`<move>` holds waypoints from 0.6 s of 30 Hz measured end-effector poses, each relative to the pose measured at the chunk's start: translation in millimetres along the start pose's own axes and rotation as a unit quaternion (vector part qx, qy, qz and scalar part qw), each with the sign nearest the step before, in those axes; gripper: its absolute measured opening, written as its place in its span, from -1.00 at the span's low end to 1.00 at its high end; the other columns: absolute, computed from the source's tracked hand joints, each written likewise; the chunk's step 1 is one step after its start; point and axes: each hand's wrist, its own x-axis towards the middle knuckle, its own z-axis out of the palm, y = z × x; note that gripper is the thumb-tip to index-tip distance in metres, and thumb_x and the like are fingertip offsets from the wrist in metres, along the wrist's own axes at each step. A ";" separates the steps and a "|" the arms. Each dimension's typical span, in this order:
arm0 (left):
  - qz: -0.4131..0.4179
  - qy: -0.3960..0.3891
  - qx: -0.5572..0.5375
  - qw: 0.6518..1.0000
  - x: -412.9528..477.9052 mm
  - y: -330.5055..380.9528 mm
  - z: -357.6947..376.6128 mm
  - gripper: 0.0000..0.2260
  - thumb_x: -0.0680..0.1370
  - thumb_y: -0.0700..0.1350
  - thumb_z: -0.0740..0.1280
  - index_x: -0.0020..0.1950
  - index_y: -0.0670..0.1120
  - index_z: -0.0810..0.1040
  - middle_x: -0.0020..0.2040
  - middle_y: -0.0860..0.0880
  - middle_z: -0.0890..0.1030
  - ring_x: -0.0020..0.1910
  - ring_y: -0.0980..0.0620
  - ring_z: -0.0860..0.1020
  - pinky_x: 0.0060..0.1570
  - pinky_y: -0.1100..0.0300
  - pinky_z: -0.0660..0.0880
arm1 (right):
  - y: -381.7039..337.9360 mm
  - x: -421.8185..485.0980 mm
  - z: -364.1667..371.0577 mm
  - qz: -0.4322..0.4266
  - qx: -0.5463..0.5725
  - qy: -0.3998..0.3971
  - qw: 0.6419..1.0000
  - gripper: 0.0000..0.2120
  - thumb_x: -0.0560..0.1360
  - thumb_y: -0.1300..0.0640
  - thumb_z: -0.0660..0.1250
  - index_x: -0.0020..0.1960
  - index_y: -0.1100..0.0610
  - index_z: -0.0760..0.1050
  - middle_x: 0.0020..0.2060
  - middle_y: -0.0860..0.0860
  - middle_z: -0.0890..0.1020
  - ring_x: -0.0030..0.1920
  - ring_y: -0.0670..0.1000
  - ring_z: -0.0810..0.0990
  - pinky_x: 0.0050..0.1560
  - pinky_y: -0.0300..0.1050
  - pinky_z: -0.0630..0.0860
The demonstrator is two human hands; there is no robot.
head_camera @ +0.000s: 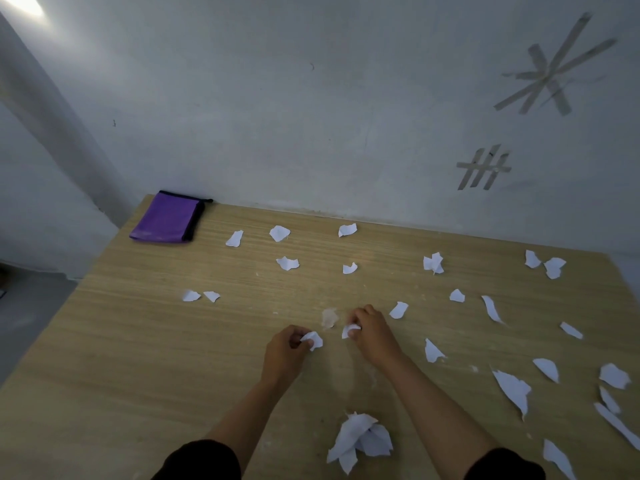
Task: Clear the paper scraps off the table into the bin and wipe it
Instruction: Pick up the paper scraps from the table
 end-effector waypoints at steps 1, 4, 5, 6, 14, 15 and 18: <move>0.000 -0.002 0.003 1.000 0.5 -0.1 -0.2 -0.92 0.44 -0.20 0.39 -0.09 -0.10 0.62 -0.19 -0.02 0.65 -0.18 0.06 0.59 -0.29 0.32 0.40 | -0.3 1.3 -1.6 0.016 0.012 -0.006 1.000 -0.92 0.46 0.27 0.25 -0.12 0.11 0.40 -0.08 -0.01 0.39 0.00 0.02 0.39 -0.08 -0.18 0.28; -0.003 -0.002 0.007 1.000 1.9 -0.7 -0.1 -0.91 0.44 -0.19 0.38 -0.08 -0.10 0.63 -0.17 -0.02 0.67 -0.17 0.06 0.60 -0.29 0.33 0.41 | 0.2 6.4 -8.4 0.053 0.056 -0.020 0.997 -0.92 0.47 0.23 0.30 -0.15 0.13 0.39 -0.13 0.00 0.43 -0.11 -0.02 0.41 -0.20 -0.22 0.30; -0.007 0.000 0.008 1.000 2.4 -0.6 0.1 -0.91 0.43 -0.19 0.38 -0.08 -0.09 0.63 -0.17 -0.02 0.67 -0.17 0.07 0.61 -0.28 0.33 0.41 | 0.9 6.8 -12.2 0.066 0.079 -0.008 0.995 -0.92 0.48 0.22 0.30 -0.15 0.13 0.41 -0.17 -0.01 0.46 -0.15 -0.04 0.43 -0.27 -0.25 0.31; -0.008 0.001 0.008 1.000 3.0 -0.8 0.7 -0.91 0.43 -0.18 0.38 -0.09 -0.08 0.63 -0.17 -0.02 0.67 -0.16 0.07 0.61 -0.28 0.33 0.41 | 1.8 7.3 -16.7 0.081 0.106 0.020 0.991 -0.93 0.49 0.22 0.30 -0.15 0.13 0.42 -0.20 -0.02 0.49 -0.18 -0.05 0.45 -0.31 -0.29 0.31; -0.005 -0.002 0.022 1.000 3.0 1.1 6.1 -0.90 0.45 -0.15 0.38 -0.06 -0.07 0.62 -0.16 -0.02 0.66 -0.16 0.07 0.59 -0.27 0.32 0.41 | 31.0 9.3 -44.4 0.151 0.156 0.233 0.948 -0.78 0.53 0.27 0.24 0.17 0.26 0.48 0.10 0.18 0.57 0.06 0.11 0.53 0.05 -0.11 0.40; -0.004 -0.003 0.023 1.000 3.1 1.6 6.8 -0.90 0.45 -0.15 0.38 -0.05 -0.07 0.62 -0.16 -0.01 0.66 -0.16 0.08 0.59 -0.28 0.33 0.40 | 34.1 10.4 -47.4 0.156 0.147 0.219 0.952 -0.74 0.54 0.26 0.23 0.22 0.26 0.46 0.13 0.19 0.55 0.14 0.15 0.51 0.12 -0.07 0.40; 0.002 -0.009 0.026 1.000 2.8 3.7 7.3 -0.90 0.46 -0.15 0.37 -0.04 -0.08 0.62 -0.15 -0.01 0.66 -0.15 0.08 0.59 -0.28 0.35 0.39 | 48.8 14.9 -49.1 0.147 0.076 0.139 0.976 -0.74 0.50 0.27 0.27 0.19 0.21 0.47 0.08 0.21 0.53 0.15 0.19 0.49 0.04 -0.12 0.37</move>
